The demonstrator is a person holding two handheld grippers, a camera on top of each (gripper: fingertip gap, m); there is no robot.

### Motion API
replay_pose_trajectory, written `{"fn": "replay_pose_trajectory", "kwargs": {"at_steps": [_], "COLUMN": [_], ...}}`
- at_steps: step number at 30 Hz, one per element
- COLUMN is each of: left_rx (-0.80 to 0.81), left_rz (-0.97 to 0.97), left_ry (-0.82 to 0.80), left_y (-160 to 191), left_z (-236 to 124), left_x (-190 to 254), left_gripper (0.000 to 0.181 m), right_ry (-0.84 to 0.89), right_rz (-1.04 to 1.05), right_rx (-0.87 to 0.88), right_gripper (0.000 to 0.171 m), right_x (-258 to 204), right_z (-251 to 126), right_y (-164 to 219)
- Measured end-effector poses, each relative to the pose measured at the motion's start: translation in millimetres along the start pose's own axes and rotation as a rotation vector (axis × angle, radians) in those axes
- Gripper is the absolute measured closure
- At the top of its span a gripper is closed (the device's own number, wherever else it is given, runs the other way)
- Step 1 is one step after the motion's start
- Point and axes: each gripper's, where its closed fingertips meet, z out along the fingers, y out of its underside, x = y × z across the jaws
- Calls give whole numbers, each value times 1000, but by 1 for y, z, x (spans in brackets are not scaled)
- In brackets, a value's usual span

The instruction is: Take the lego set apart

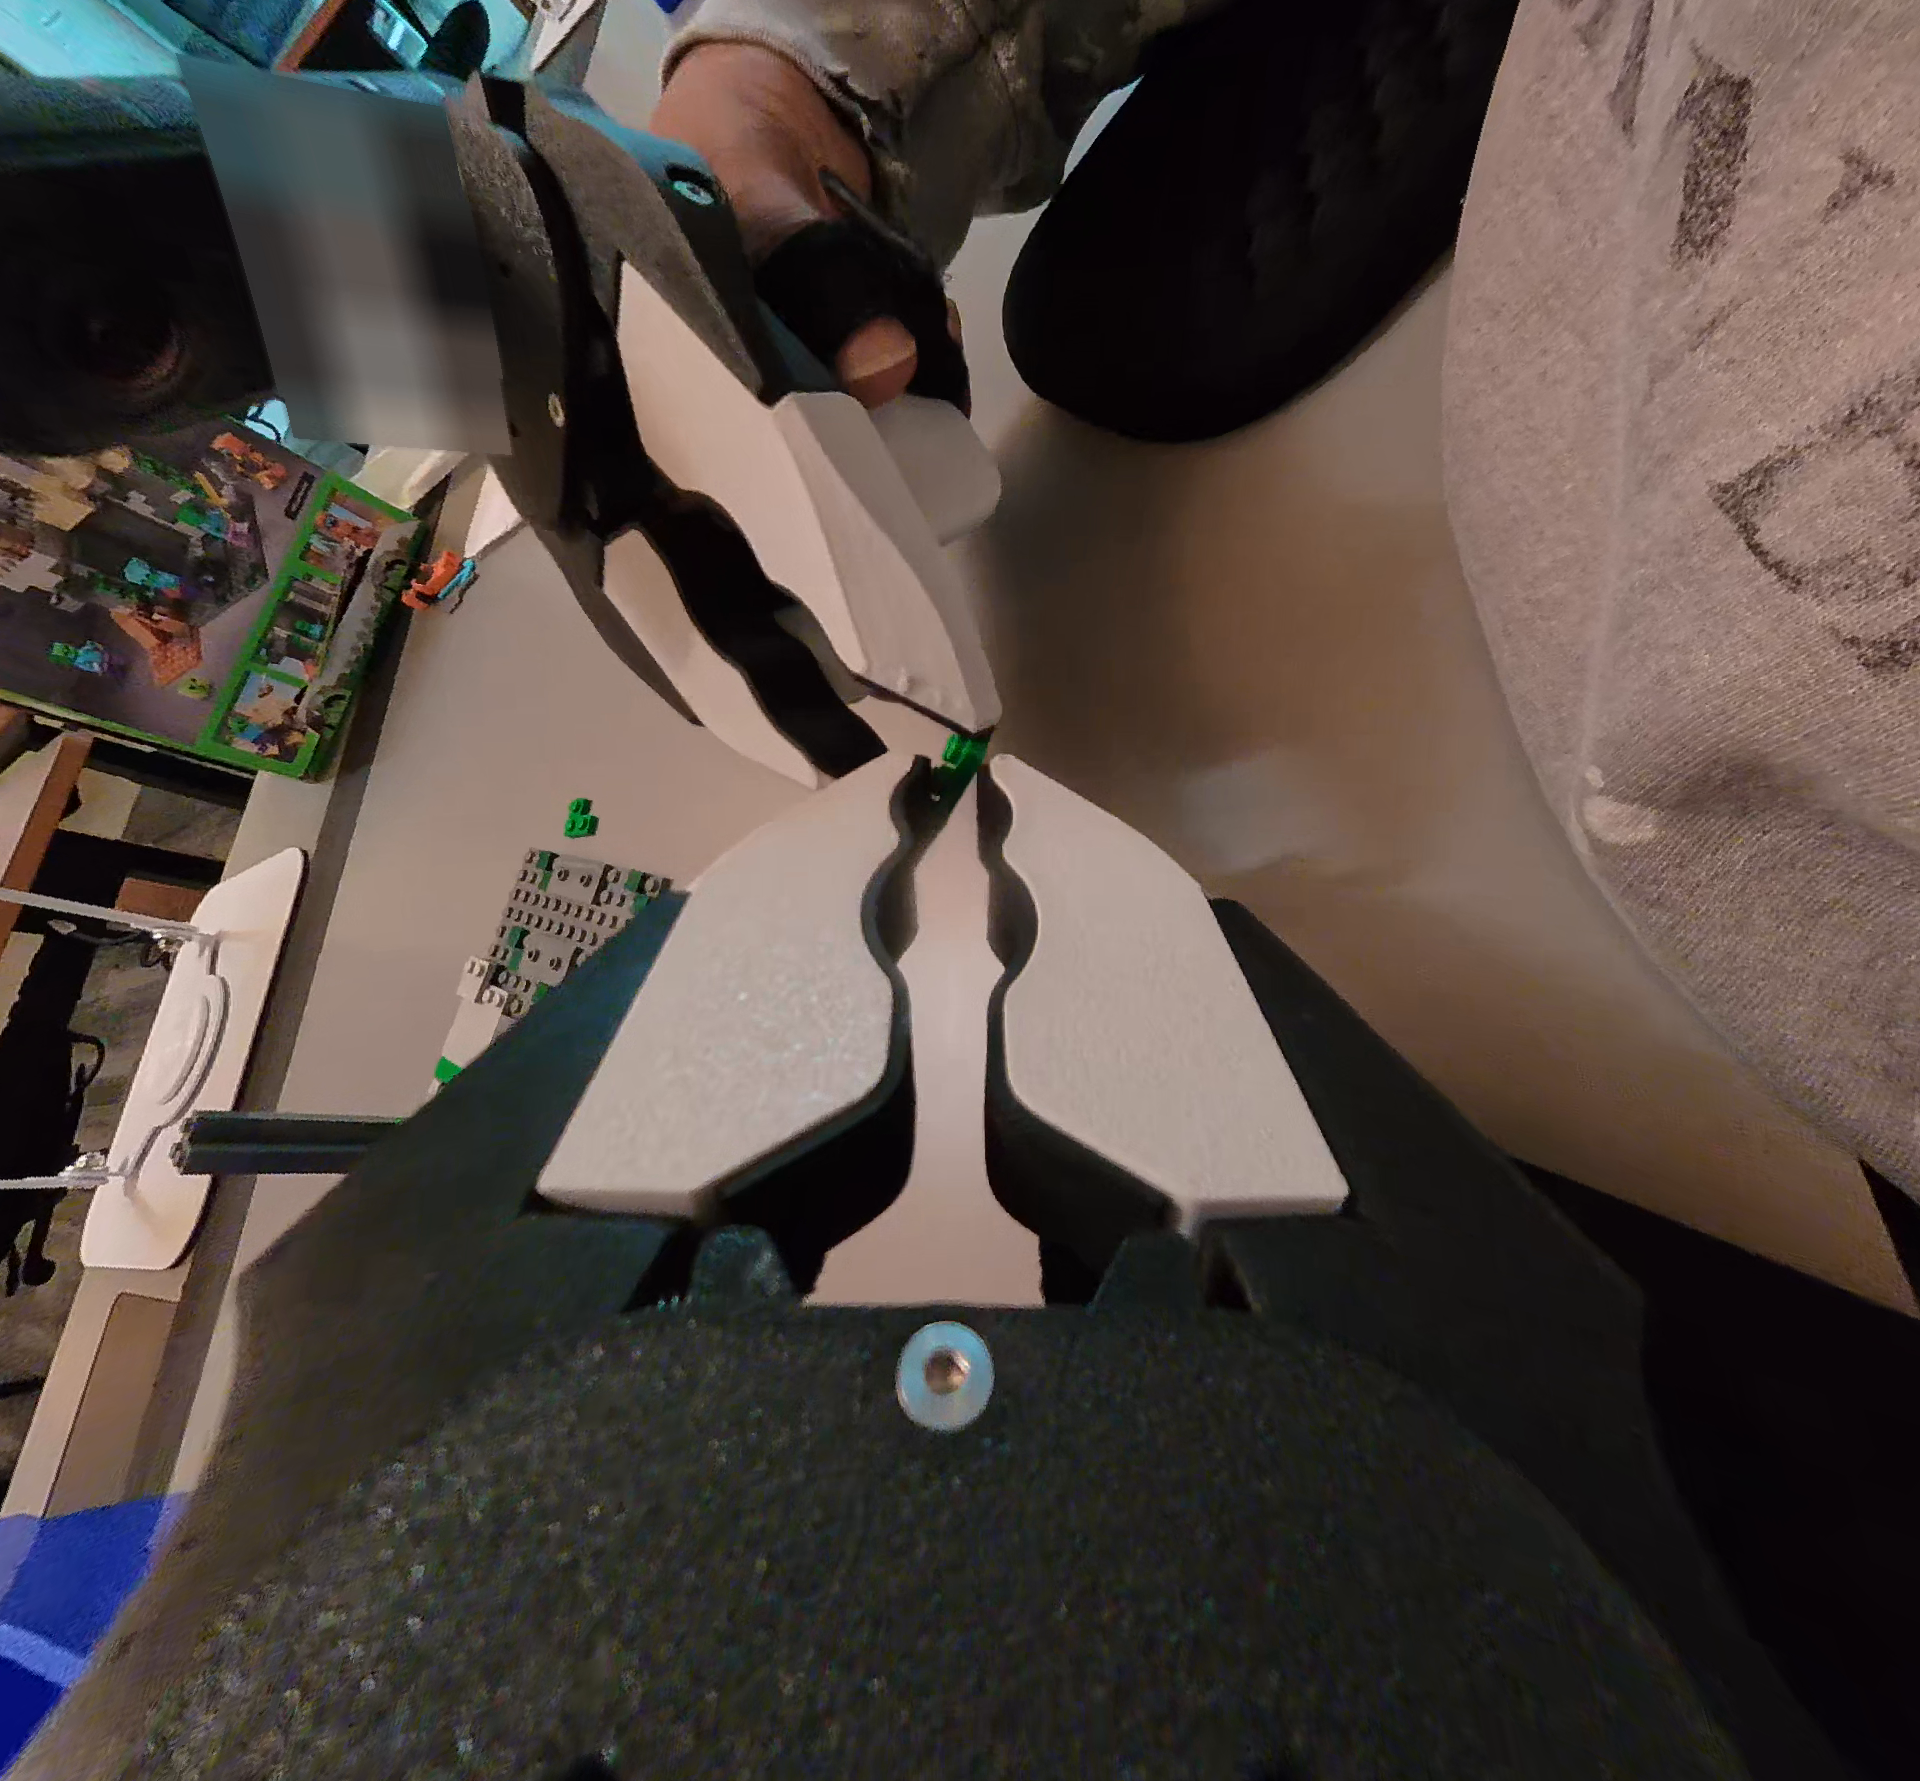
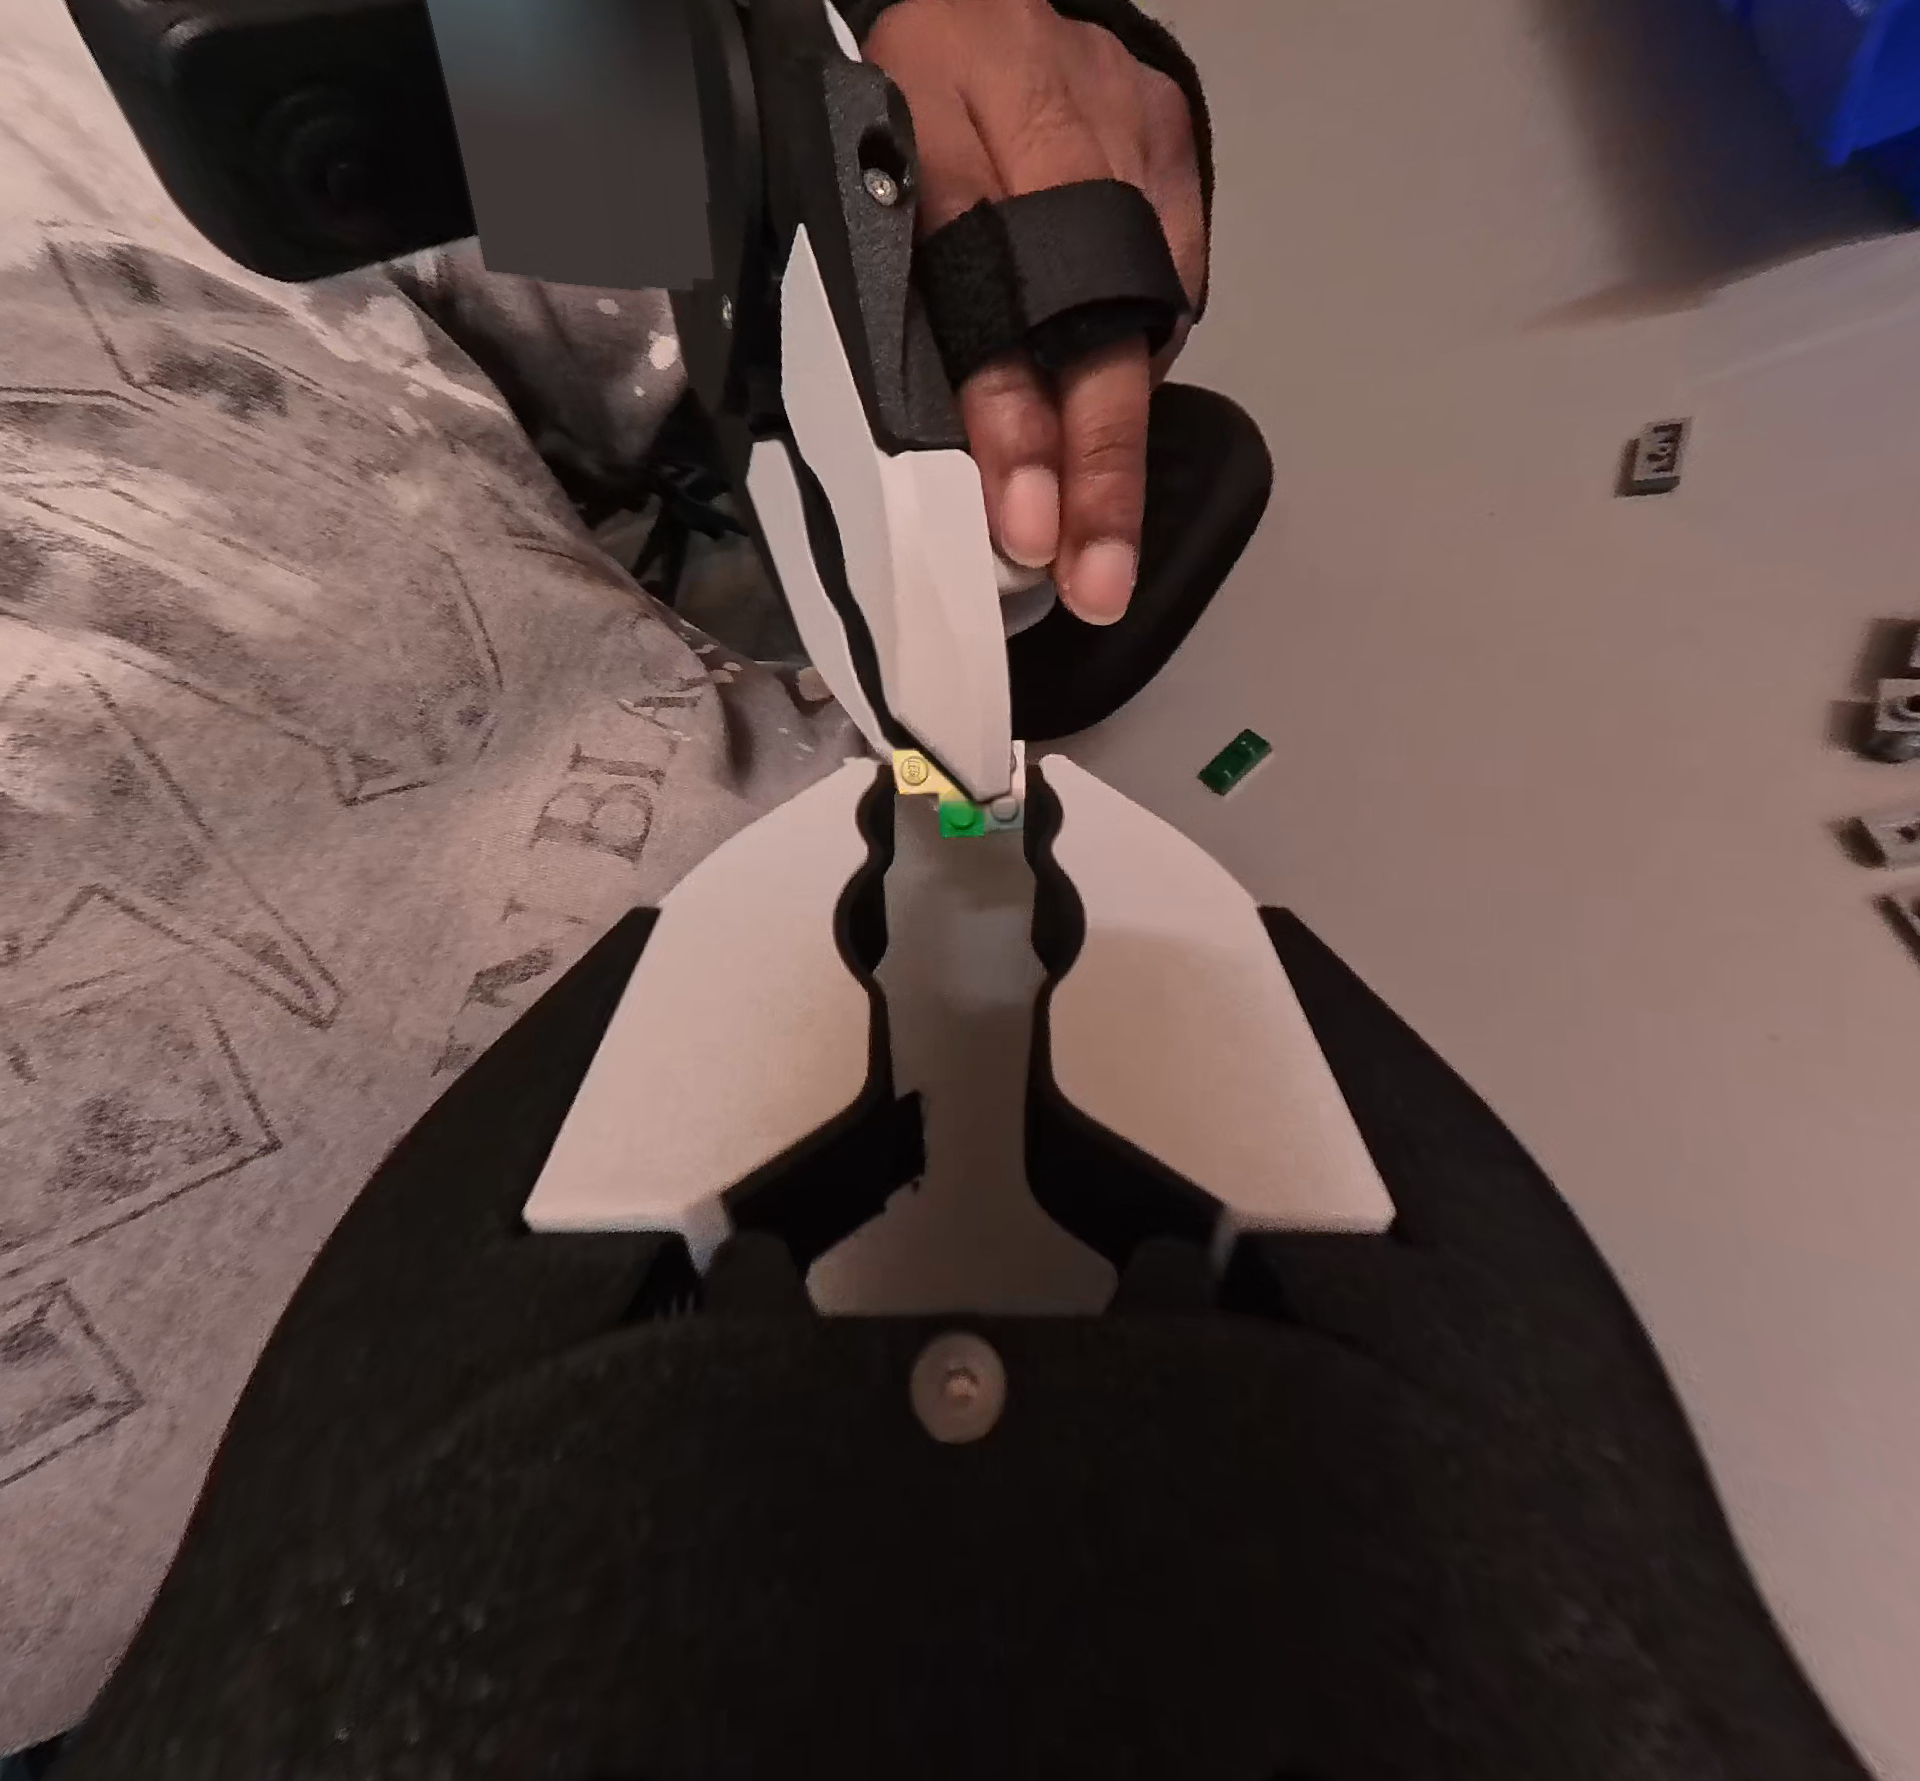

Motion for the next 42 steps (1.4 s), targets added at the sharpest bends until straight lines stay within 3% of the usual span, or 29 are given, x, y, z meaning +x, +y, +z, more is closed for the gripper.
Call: {"fn": "replay_pose_trajectory", "kwargs": {"at_steps": [7, 10, 15, 19, 23, 26, 29, 35, 42], "left_rx": [43, 37, -7, -87, -233, -327, -357, -342, -109], "left_rz": [-73, -95, -165, -277, -456, -625, -705, -596, -368], "left_ry": [23, 18, -71, -289, -523, -579, -581, -556, -295], "left_y": [-4, 0, 20, 52, 106, 143, 159, 143, 64], "left_z": [-5, -7, -23, -56, -101, -121, -126, -116, -74], "left_x": [0, -3, -28, -80, -134, -150, -153, -145, -90], "left_gripper": [176, 176, 176, 176, 177, 175, 164, 154, 155], "right_ry": [-64, -64, 130, 269, 397, 465, 459, 439, 323], "right_rz": [25, 22, -65, -197, -351, -417, -412, -379, -228], "right_rx": [47, 49, -38, -164, -308, -409, -441, -434, -201], "right_gripper": [151, 144, 141, 143, 144, 145, 153, 164, 164], "right_x": [-7, -7, 17, 27, 37, 45, 47, 46, 34], "right_z": [-3, -3, -5, 3, 17, 24, 29, 27, 12], "right_y": [-6, -7, 6, 22, 36, 45, 49, 50, 22]}}
